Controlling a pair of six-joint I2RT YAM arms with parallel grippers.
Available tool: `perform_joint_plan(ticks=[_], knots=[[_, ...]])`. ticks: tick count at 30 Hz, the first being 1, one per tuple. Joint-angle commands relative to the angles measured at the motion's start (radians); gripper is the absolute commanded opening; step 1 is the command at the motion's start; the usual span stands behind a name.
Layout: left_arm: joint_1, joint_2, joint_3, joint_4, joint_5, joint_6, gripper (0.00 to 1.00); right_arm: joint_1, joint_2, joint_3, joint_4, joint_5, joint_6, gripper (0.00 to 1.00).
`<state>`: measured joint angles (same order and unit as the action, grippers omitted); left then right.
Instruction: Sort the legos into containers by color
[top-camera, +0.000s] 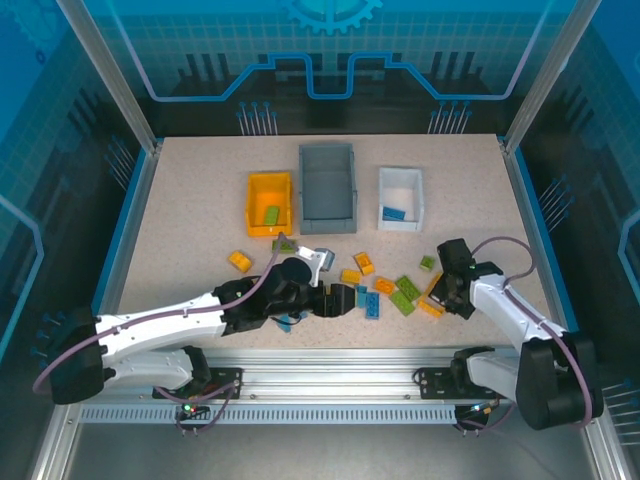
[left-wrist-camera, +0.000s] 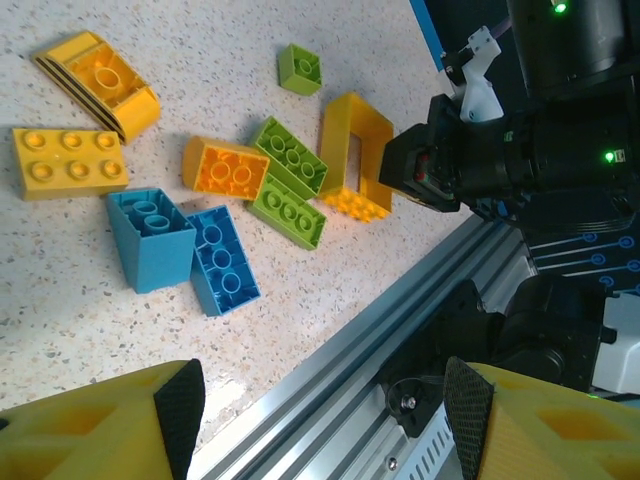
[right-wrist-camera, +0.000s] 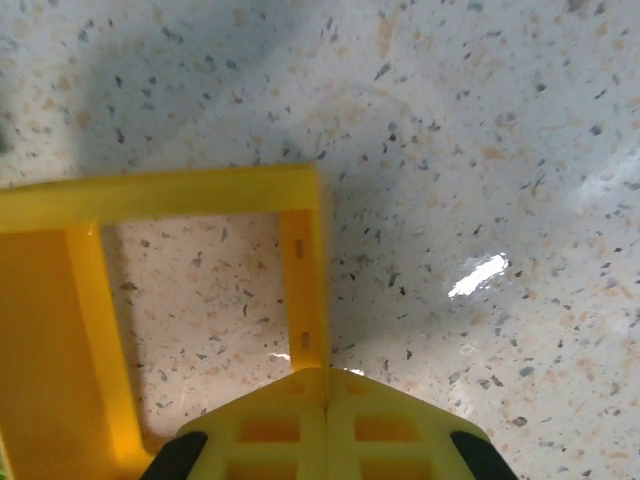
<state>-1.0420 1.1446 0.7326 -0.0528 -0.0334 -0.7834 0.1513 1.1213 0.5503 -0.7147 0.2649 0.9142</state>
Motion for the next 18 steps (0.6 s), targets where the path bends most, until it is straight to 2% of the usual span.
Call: perform_joint_plan(ticks=[1, 3, 5, 8, 10, 13, 18], knots=[[-0.006, -0.072, 0.066, -0.084, -0.090, 0.030, 0.68, 0.044, -0.099, 0.061, -0.039, 0.101, -0.033, 0.00], [-0.005, -0.121, 0.115, -0.218, -0.186, 0.047, 0.68, 0.151, -0.165, 0.127, -0.067, 0.198, -0.061, 0.00], [-0.001, -0.173, 0.182, -0.382, -0.326, 0.058, 0.68, 0.296, -0.170, 0.230, -0.078, 0.287, -0.096, 0.00], [0.025, -0.225, 0.258, -0.539, -0.438, 0.083, 0.69, 0.461, -0.047, 0.397, -0.077, 0.345, -0.123, 0.00], [0.056, -0.258, 0.293, -0.607, -0.486, 0.096, 0.68, 0.545, 0.094, 0.525, -0.041, 0.333, -0.145, 0.00], [0.109, -0.302, 0.315, -0.663, -0.523, 0.102, 0.68, 0.604, 0.323, 0.726, 0.007, 0.280, -0.189, 0.00], [0.174, -0.352, 0.301, -0.697, -0.526, 0.073, 0.69, 0.591, 0.704, 1.102, -0.044, 0.236, -0.225, 0.00]])
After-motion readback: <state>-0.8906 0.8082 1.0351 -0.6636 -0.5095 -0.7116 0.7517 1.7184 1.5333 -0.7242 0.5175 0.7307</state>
